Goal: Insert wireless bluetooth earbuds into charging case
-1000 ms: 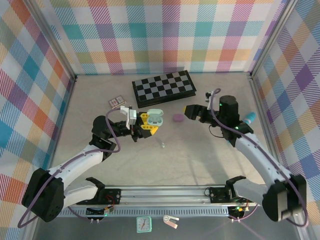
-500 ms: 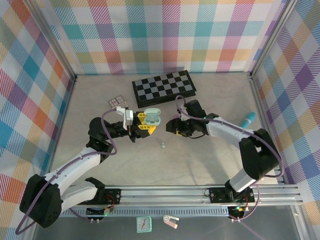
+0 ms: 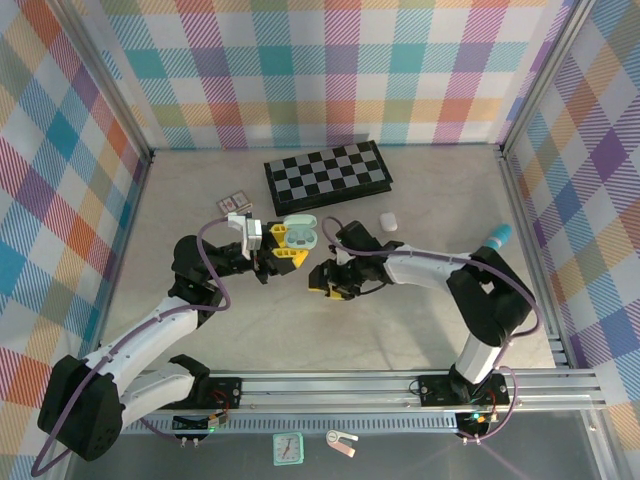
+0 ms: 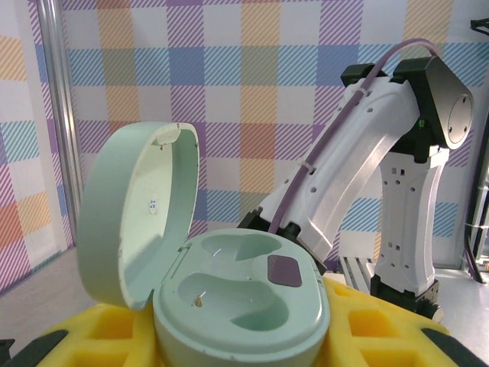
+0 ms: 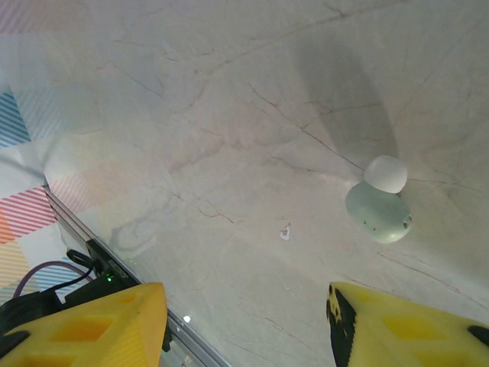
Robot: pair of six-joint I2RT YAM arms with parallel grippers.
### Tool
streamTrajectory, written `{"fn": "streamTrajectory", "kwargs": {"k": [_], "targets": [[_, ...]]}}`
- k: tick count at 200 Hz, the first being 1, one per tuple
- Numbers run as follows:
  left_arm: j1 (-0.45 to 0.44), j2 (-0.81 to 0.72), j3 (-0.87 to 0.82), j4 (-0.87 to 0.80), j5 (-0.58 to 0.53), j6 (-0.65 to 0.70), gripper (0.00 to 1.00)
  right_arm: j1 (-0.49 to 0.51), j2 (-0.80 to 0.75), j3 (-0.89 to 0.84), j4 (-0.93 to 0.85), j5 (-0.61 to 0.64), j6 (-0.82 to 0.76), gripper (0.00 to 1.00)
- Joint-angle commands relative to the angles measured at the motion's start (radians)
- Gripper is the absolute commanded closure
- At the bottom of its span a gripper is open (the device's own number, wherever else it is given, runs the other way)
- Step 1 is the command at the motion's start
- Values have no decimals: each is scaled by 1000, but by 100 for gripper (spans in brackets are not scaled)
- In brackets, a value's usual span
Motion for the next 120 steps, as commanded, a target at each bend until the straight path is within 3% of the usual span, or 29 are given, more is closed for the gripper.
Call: {"fn": "streamTrajectory", "kwargs": {"k": [1, 120], "targets": [[13, -15, 4, 4, 13, -5, 67, 15, 35, -9, 37, -26, 62, 43], [14, -26, 4, -29, 15, 13, 67, 3, 92, 35, 39, 124, 52, 44]]}}
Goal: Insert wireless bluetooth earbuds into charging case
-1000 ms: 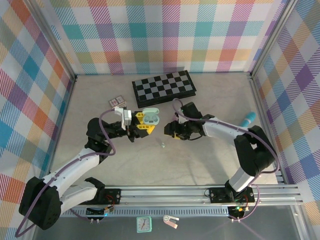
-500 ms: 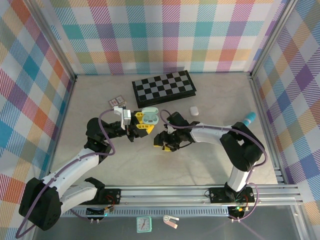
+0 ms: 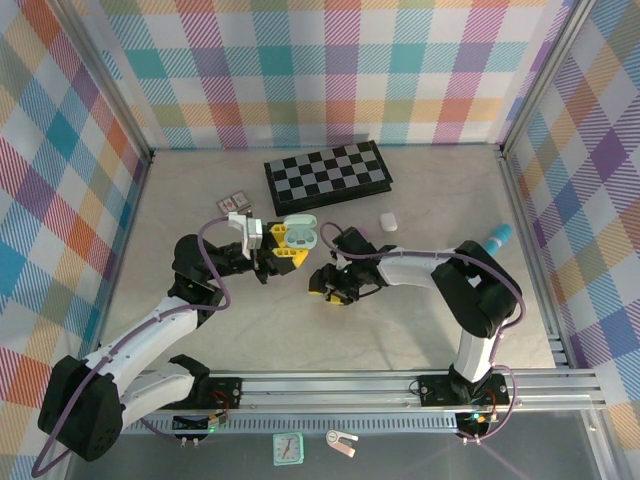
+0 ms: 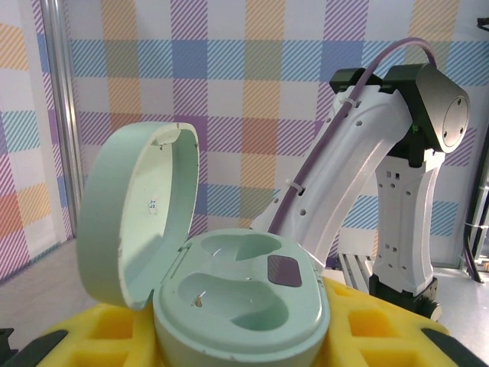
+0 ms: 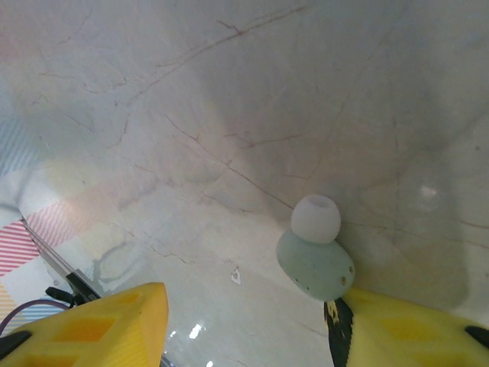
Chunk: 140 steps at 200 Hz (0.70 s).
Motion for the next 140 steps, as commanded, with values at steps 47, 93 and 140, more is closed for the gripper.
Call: {"fn": "streamTrajectory", "kwargs": {"k": [47, 93, 140], "targets": [[11, -29, 1, -14, 11, 25, 67, -34, 17, 64, -29, 91, -23, 45], [11, -25, -1, -17, 7, 25, 67, -44, 35, 81, -6, 82, -28, 46], [13, -23, 1, -16, 4, 25, 67, -53, 5, 50, 44, 99, -16, 47]]}}
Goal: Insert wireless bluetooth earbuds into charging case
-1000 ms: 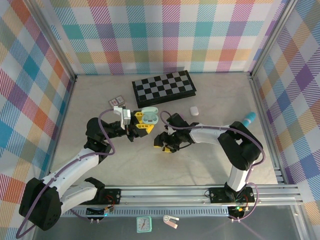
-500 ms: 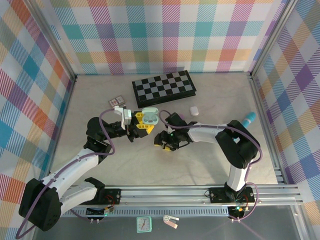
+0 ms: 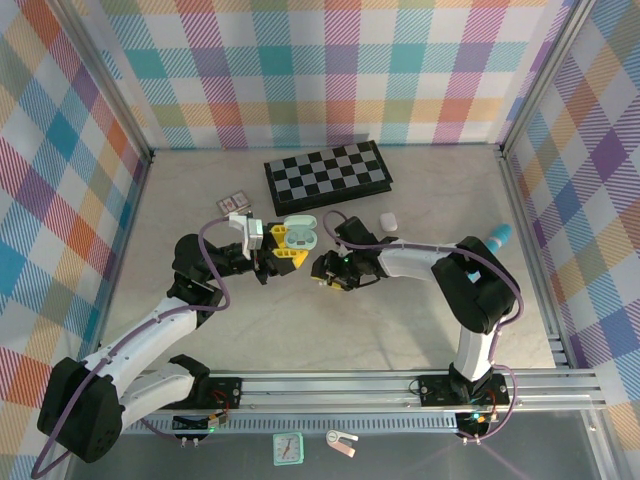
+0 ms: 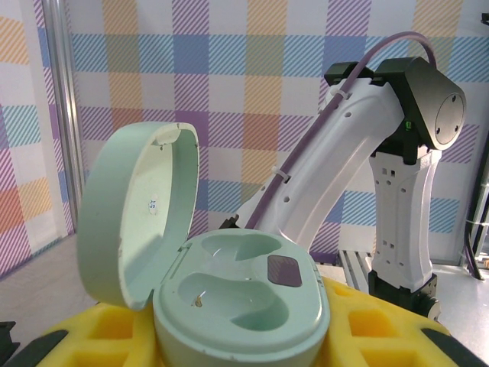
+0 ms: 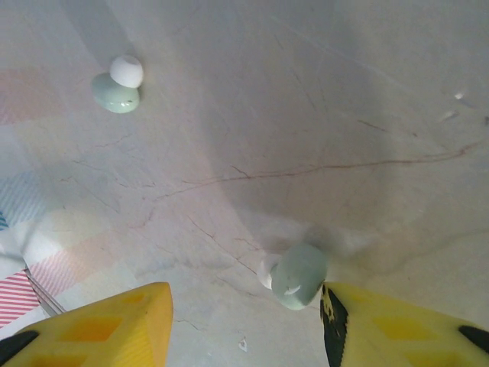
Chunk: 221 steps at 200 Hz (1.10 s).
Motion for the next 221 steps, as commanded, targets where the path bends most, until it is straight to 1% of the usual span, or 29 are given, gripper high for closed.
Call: {"fn": "streamTrajectory", "kwargs": {"k": [1, 24, 51, 86, 152, 221], "targets": [[11, -15, 2, 12, 5, 13, 67, -7, -17, -8, 29, 18, -3, 48], [11, -10, 4, 11, 4, 13, 67, -19, -33, -51, 73, 11, 52, 51], [11, -9, 2, 14, 6, 11, 67, -20, -34, -76, 90, 31, 84, 53], [11, -11, 2, 11, 9, 9, 67, -22, -13, -84, 131, 14, 101, 54], [11, -13, -3, 13, 7, 11, 67, -27, 18, -84, 175, -14, 110, 67], [11, -7, 2, 15, 8, 13, 67, -30, 60, -87, 203, -36, 114, 71]]}}
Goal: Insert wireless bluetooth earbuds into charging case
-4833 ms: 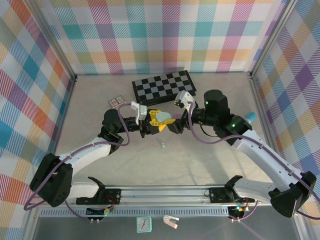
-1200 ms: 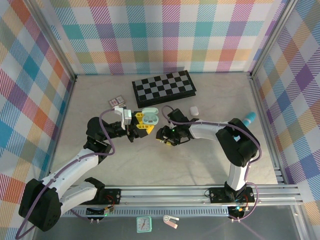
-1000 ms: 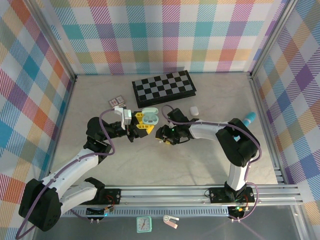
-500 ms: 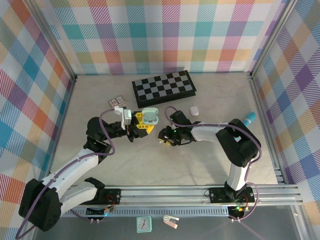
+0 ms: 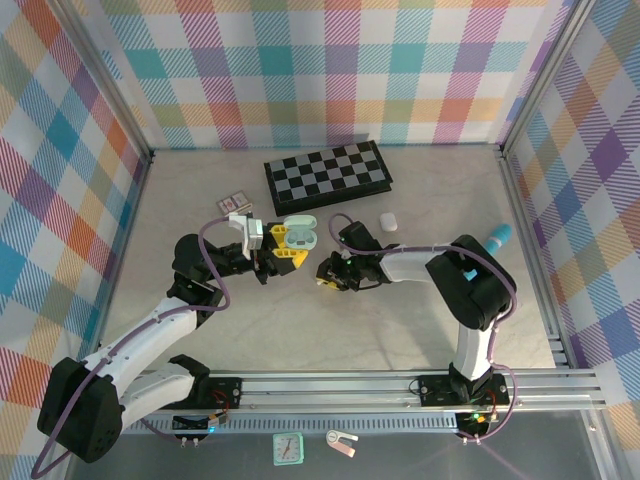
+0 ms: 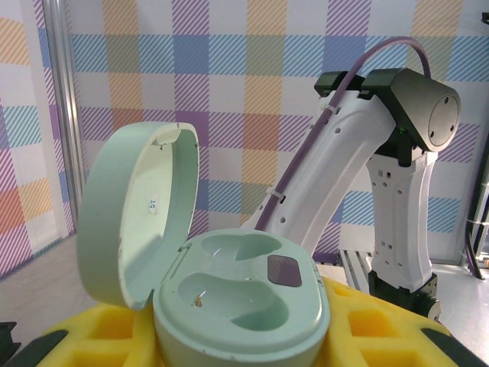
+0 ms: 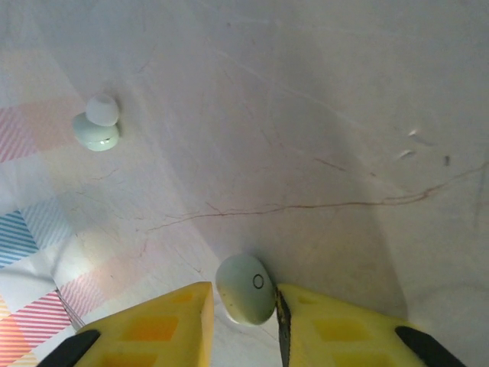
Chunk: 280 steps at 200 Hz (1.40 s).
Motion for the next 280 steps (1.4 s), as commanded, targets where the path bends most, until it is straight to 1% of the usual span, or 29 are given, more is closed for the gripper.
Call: {"fn": "streamTrajectory", "kwargs": {"k": [1, 42, 72, 86, 101, 114, 137, 175, 205, 224, 257, 280], "targets": [[11, -7, 2, 14, 8, 10, 67, -5, 31, -7, 27, -17, 9, 71], [10, -3, 6, 15, 11, 9, 67, -8, 55, -12, 50, -17, 15, 72], [11, 1, 8, 20, 11, 6, 67, -12, 89, 4, 27, -13, 17, 72], [11, 0, 9, 20, 12, 6, 67, -11, 99, 10, 6, -8, 17, 73], [11, 1, 11, 19, 11, 8, 67, -11, 95, 13, -16, 3, 11, 78], [11, 4, 12, 19, 11, 9, 67, -11, 83, 20, -33, 5, -7, 79], [11, 6, 12, 20, 11, 8, 67, -9, 39, 37, -84, 24, -56, 78], [11, 12, 8, 20, 7, 13, 67, -10, -59, 55, -221, 122, -153, 78], [11, 23, 2, 25, -4, 21, 67, -9, -133, 44, -281, 171, -186, 78], [11, 30, 2, -9, -19, 54, 67, -9, -188, 35, -326, 210, -206, 78], [12, 66, -10, -11, -34, 87, 67, -12, -282, 43, -430, 281, -264, 78], [14, 112, -21, 24, -47, 87, 67, -11, -342, 63, -507, 320, -302, 78]]}}
